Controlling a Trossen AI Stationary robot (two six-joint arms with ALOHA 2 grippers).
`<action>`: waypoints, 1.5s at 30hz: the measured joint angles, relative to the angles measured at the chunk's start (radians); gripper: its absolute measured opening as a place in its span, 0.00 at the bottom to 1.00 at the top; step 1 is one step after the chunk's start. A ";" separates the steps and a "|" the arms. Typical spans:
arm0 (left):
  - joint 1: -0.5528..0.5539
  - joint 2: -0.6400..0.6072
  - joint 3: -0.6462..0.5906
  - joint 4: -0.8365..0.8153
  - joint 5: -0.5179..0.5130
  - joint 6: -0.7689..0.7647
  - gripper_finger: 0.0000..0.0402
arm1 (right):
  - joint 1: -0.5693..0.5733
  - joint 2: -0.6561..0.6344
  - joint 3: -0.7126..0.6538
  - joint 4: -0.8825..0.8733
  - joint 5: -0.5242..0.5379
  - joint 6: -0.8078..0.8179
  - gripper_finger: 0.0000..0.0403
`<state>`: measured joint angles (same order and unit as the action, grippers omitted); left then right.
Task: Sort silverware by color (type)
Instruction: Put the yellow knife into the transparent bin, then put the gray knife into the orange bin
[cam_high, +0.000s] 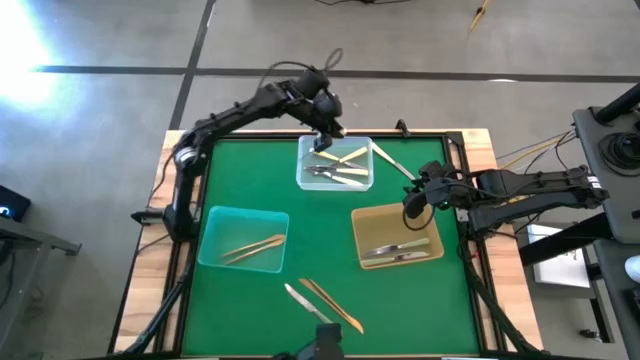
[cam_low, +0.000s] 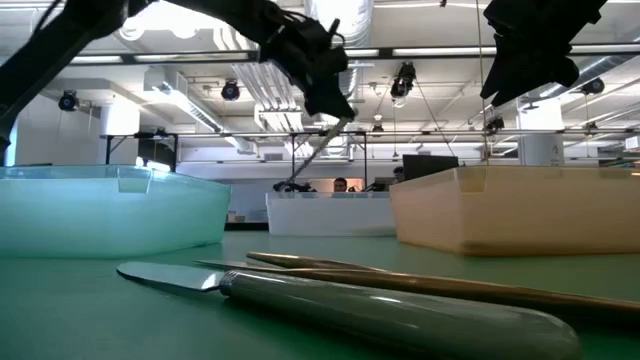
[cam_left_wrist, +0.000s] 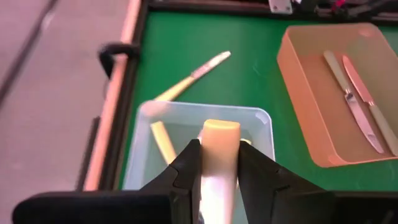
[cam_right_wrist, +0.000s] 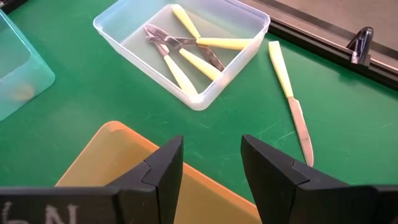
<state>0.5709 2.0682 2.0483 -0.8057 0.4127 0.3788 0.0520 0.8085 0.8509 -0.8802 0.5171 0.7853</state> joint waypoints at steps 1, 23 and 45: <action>-0.007 0.020 0.009 -0.007 0.002 -0.004 0.15 | 0.000 0.000 0.000 0.000 0.000 0.000 0.38; -0.049 0.287 0.292 -0.247 0.033 -0.045 0.22 | 0.000 0.000 0.000 0.003 0.000 0.000 0.38; -0.318 0.101 0.209 -0.661 0.010 0.042 0.23 | 0.000 0.000 0.000 0.003 0.000 0.000 0.38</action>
<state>0.2529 2.1693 2.2571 -1.4667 0.4228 0.4207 0.0519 0.8085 0.8506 -0.8768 0.5171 0.7853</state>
